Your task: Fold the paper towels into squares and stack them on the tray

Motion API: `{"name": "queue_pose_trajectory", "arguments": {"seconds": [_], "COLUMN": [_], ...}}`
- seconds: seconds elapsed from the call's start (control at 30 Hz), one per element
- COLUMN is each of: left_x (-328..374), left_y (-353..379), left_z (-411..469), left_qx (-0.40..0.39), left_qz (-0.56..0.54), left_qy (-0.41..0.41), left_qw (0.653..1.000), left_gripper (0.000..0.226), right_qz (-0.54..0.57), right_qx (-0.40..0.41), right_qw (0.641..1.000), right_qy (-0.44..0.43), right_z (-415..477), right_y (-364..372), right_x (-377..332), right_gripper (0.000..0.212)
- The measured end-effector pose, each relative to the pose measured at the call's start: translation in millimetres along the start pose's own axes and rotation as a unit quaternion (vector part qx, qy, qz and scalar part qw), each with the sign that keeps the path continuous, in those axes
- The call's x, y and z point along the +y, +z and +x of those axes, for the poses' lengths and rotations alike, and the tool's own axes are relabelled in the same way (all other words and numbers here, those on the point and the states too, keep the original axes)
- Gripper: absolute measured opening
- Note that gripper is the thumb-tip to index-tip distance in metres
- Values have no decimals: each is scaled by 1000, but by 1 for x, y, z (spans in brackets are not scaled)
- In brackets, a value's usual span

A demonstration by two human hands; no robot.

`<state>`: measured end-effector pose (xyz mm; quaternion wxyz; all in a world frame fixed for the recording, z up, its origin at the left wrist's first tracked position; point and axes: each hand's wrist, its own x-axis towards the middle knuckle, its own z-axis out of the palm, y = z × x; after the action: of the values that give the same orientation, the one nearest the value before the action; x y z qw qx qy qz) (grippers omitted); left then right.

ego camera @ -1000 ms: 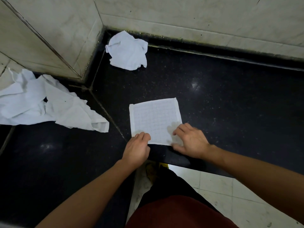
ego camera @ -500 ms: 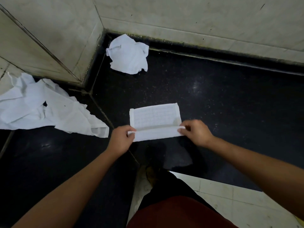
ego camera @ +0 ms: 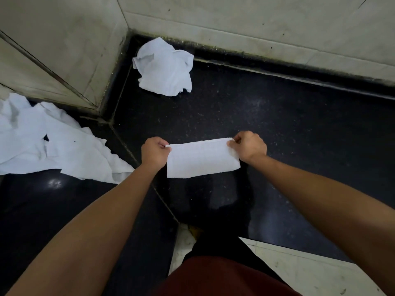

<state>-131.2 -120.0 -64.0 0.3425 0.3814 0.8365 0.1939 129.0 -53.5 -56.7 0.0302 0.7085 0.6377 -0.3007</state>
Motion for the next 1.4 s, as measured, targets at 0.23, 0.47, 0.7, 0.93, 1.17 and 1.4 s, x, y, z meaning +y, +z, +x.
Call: {"name": "queue_pose_trajectory", "arguments": {"seconds": [0.23, 0.47, 0.7, 0.93, 1.17, 1.4], "left_x": [-6, -20, -51, -46, -36, -30], "left_y": [7, 18, 18, 11, 1, 9], "left_z": [-2, -56, -66, -67, -46, -58], "left_qx": [32, -52, -52, -32, -88, -108], "left_qz": [93, 186, 155, 193, 320, 335], "left_qy": [52, 261, 181, 232, 286, 282], "left_qw": [994, 946, 970, 953, 899, 892], "left_gripper": [26, 6, 8, 8, 44, 45], "right_qz": [-86, -117, -77, -36, -57, 191], "right_qx": [50, -33, -23, -4, -22, -89], "right_qw": [993, 950, 987, 997, 998, 968], "right_qy": [-67, -288, -141, -72, 30, 136], "right_z": [-4, -48, -48, -41, -26, -11], "right_y": [-5, 27, 20, 10, 13, -2], "right_x": [2, 6, 46, 26, -9, 0], "right_gripper": [25, 18, 19, 27, 47, 17]}}
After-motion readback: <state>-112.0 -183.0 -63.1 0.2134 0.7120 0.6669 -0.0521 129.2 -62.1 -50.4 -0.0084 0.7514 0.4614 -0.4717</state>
